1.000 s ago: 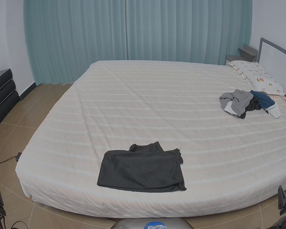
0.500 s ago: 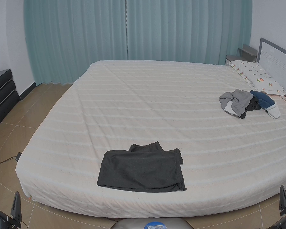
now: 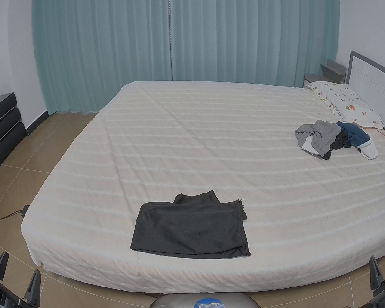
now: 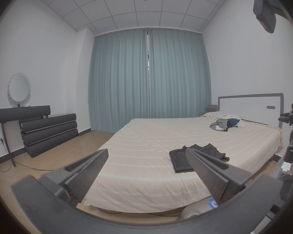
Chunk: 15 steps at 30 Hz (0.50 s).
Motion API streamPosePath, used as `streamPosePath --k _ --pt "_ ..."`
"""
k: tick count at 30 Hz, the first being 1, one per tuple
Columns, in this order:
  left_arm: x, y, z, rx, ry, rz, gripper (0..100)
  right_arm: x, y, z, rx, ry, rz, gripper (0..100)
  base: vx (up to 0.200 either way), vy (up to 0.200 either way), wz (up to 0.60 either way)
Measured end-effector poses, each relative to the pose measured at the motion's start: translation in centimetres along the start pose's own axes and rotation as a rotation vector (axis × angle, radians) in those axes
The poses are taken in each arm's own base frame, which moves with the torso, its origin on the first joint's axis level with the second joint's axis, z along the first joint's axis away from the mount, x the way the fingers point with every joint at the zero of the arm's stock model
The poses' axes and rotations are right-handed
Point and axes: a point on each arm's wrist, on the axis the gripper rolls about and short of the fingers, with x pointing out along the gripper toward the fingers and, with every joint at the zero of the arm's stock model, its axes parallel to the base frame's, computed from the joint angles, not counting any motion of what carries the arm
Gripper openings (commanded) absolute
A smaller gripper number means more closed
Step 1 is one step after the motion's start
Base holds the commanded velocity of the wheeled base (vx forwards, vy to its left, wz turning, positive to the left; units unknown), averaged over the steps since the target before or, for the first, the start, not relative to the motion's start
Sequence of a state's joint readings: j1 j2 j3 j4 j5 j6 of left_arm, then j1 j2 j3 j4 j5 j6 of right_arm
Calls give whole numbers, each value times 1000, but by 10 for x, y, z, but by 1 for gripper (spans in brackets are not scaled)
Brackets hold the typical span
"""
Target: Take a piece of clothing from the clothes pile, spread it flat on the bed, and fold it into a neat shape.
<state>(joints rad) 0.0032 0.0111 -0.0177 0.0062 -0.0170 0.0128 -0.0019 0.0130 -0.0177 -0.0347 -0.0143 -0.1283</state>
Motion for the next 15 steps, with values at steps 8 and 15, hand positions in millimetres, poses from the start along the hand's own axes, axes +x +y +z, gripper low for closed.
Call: streamPosePath --k 8,15 --pt "0 0 0 1 0 0 100 0 0 -1 187 5 5 100 0 0 0" --pt "0 0 0 1 0 1 100 0 0 4 136 -40 13 100 0 0 0"
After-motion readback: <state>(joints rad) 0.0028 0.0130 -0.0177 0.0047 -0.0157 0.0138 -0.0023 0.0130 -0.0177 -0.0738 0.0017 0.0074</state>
